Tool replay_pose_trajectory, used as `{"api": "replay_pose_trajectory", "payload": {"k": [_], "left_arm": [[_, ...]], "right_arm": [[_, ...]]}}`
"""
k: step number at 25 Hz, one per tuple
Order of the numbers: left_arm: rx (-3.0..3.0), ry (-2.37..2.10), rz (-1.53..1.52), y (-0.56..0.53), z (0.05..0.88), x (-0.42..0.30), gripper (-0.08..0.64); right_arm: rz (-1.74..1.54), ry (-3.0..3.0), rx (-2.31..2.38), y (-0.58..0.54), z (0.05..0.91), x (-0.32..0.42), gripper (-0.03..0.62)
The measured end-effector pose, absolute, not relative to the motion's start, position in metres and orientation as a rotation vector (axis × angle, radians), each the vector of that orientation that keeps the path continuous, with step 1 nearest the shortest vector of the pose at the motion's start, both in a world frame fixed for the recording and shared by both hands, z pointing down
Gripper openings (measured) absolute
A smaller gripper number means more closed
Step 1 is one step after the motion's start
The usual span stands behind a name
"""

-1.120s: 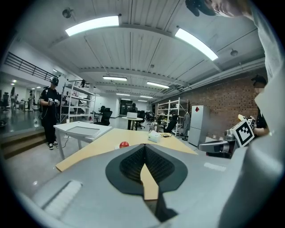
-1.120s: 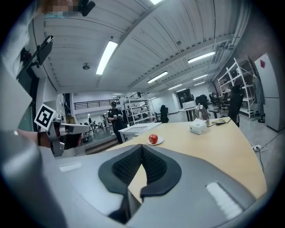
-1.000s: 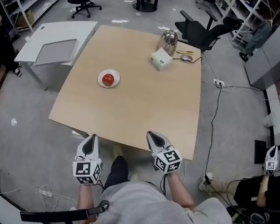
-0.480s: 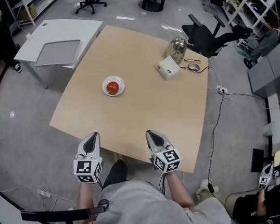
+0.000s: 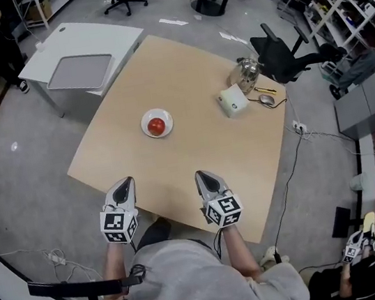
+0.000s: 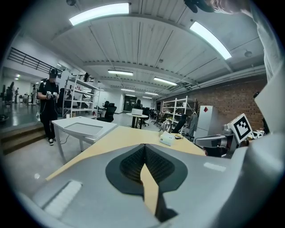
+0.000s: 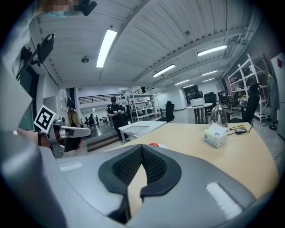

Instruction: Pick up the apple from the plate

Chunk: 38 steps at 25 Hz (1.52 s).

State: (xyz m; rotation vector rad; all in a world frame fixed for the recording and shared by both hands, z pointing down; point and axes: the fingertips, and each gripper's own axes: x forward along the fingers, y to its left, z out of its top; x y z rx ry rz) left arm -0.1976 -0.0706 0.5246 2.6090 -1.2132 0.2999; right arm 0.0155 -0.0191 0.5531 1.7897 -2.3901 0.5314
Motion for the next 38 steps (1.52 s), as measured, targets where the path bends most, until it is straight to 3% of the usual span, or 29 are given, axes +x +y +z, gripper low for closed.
{"api": "replay_pose_trajectory", "payload": {"k": [24,38], "left_arm": [[2.471,-1.301,0.333,-0.11,0.554,-0.238,0.018],[2.434,-1.335,0.354,-0.127,0.564,-0.253,0.018]], "right_arm": [[0.263,-2.351,1.429,-0.163,0.577,-0.005,0.018],[0.242,-2.302,1.27,-0.214,0.624,-0.018,0.075]]}}
